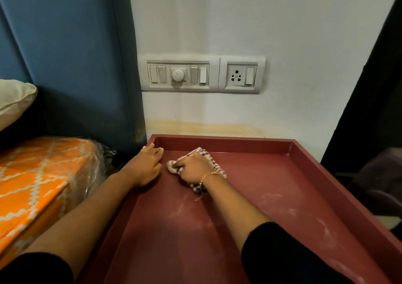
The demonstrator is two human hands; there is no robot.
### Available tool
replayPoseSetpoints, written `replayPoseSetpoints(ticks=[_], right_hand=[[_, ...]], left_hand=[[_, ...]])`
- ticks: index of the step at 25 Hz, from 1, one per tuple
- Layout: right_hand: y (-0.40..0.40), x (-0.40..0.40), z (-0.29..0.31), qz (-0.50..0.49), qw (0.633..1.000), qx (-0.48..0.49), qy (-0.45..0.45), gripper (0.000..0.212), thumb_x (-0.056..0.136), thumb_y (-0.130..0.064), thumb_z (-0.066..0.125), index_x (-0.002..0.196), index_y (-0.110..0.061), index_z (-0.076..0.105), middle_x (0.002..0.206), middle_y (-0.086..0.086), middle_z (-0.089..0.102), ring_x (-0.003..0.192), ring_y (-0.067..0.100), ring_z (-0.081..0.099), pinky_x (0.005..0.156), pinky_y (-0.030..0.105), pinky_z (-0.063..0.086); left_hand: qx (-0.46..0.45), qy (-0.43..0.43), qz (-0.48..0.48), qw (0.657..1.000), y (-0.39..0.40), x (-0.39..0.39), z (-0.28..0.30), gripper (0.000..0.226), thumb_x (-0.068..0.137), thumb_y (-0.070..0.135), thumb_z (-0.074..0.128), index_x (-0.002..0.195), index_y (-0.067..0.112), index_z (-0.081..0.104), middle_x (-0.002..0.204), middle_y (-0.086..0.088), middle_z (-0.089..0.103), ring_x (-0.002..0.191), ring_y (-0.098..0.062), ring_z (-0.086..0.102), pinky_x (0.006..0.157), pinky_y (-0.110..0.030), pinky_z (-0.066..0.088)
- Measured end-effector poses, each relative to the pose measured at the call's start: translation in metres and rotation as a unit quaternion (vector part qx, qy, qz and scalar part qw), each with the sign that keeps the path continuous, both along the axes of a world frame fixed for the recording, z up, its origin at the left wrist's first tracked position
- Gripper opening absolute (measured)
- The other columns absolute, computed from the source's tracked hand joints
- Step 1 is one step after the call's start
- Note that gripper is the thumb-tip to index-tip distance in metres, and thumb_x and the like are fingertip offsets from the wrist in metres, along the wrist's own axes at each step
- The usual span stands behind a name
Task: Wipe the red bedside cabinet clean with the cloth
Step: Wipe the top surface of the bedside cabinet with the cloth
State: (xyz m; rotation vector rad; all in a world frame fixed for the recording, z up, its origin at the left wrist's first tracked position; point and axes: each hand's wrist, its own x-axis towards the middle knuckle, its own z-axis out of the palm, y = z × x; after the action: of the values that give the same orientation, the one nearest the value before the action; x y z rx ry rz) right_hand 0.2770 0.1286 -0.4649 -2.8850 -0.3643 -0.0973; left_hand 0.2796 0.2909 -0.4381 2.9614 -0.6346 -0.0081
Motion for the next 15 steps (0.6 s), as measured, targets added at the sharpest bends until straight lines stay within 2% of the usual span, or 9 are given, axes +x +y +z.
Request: replayPoseSetpoints(ticks=[3,6,9,11,13,15], right_hand=[[-0.010,-0.018,0.002,0.016,1.000,0.015,-0.008,0.040,0.086,-0.024,0.043,0.120,-0.032,0.063,0.125,0.010,0.064,0.115,0.032,0.056,0.097,0.034,0.046],[-0.069,-0.029,0.003,-0.040,0.999,0.000,0.005,0.040,0.089,-0.021,0.043,0.123,-0.031,0.060,0.130,0.004,0.061,0.117,0.030,0.056,0.098,0.032,0.044],[-0.130,-0.042,0.004,-0.113,0.992,-0.056,-0.007,0.038,0.092,-0.021,0.041,0.126,-0.030,0.056,0.138,0.004,0.054,0.124,0.029,0.049,0.104,0.035,0.038],[-0.163,-0.055,0.001,-0.190,0.973,-0.127,0.022,0.041,0.095,-0.031,0.034,0.133,-0.038,0.046,0.147,0.009,0.041,0.135,0.032,0.034,0.116,0.045,0.018],[-0.184,-0.069,0.000,-0.278,0.949,-0.132,0.064,0.043,0.095,-0.044,0.029,0.137,-0.049,0.033,0.153,0.015,0.026,0.140,0.041,0.018,0.115,0.055,0.005],[-0.194,-0.083,0.001,-0.302,0.946,-0.091,0.077,0.045,0.093,-0.046,0.031,0.138,-0.050,0.029,0.153,0.018,0.026,0.140,0.043,0.019,0.116,0.052,0.012]], left_hand=[[0.061,-0.008,-0.005,0.998,-0.003,-0.004,0.002,0.056,0.099,0.028,0.029,0.148,0.009,0.010,0.158,-0.006,0.011,0.147,-0.021,0.001,0.119,-0.032,0.002],[0.133,-0.038,-0.063,0.988,-0.018,-0.015,0.005,0.059,0.099,0.035,0.029,0.148,0.011,0.009,0.158,-0.005,0.011,0.147,-0.019,0.002,0.118,-0.031,0.001],[0.093,-0.032,-0.113,0.989,-0.055,-0.034,0.006,0.059,0.098,0.036,0.031,0.148,0.012,0.012,0.158,-0.005,0.012,0.147,-0.019,0.004,0.118,-0.029,0.003],[0.048,-0.024,-0.151,0.987,-0.090,-0.052,-0.002,0.057,0.099,0.035,0.031,0.148,0.011,0.015,0.158,-0.007,0.014,0.146,-0.019,0.007,0.118,-0.027,0.004],[-0.009,-0.010,-0.167,0.986,-0.119,-0.067,-0.015,0.055,0.099,0.033,0.031,0.147,0.009,0.017,0.157,-0.010,0.015,0.146,-0.020,0.008,0.118,-0.027,0.003],[-0.054,0.001,-0.180,0.982,-0.142,-0.081,-0.027,0.053,0.099,0.031,0.031,0.146,0.009,0.019,0.156,-0.010,0.019,0.146,-0.019,0.010,0.117,-0.025,0.003]])
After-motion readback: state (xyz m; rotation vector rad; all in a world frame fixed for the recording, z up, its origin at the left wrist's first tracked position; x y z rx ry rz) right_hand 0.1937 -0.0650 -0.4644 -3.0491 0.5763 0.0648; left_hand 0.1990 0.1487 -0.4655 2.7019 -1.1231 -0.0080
